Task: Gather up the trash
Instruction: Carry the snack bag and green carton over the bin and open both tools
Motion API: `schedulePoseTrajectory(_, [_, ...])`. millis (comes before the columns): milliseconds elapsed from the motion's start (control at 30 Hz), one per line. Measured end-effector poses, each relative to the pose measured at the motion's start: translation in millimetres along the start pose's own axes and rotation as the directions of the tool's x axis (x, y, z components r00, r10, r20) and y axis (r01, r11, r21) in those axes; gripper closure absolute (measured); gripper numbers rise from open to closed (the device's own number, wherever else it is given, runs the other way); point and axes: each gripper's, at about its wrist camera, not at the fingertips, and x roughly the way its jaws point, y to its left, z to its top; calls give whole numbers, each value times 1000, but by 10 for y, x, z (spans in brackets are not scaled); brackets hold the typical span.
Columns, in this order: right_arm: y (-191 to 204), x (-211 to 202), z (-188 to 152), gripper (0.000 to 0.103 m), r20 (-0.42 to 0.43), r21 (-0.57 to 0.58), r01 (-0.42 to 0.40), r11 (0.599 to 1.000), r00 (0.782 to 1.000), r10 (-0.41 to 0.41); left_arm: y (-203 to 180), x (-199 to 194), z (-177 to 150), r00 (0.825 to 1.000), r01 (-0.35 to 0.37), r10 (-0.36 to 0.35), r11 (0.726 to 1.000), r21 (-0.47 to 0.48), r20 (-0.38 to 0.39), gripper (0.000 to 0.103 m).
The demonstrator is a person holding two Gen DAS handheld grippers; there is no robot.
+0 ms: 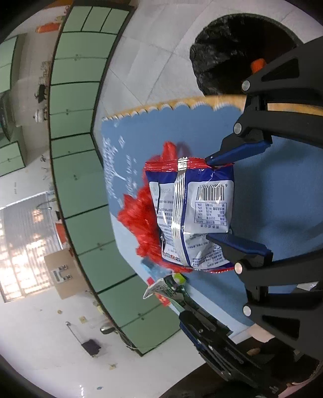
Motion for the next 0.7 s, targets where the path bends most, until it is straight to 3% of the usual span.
schedulePoseTrajectory(300, [-440, -347, 11, 49, 64, 59, 85, 995, 994, -89, -500, -18, 97, 992, 122, -123, 992, 38, 28, 68])
schedulePoseTrajectory(467, [-934, -647, -57, 49, 91, 134, 175, 976, 978, -188, -1031, 84, 124, 972, 230, -234, 970, 83, 36, 68])
schedulePoseTrajectory(700, [-1839, -978, -170, 48, 75, 224, 336, 915, 930, -360, -1923, 398, 60, 932, 360, -363, 926, 115, 9, 68])
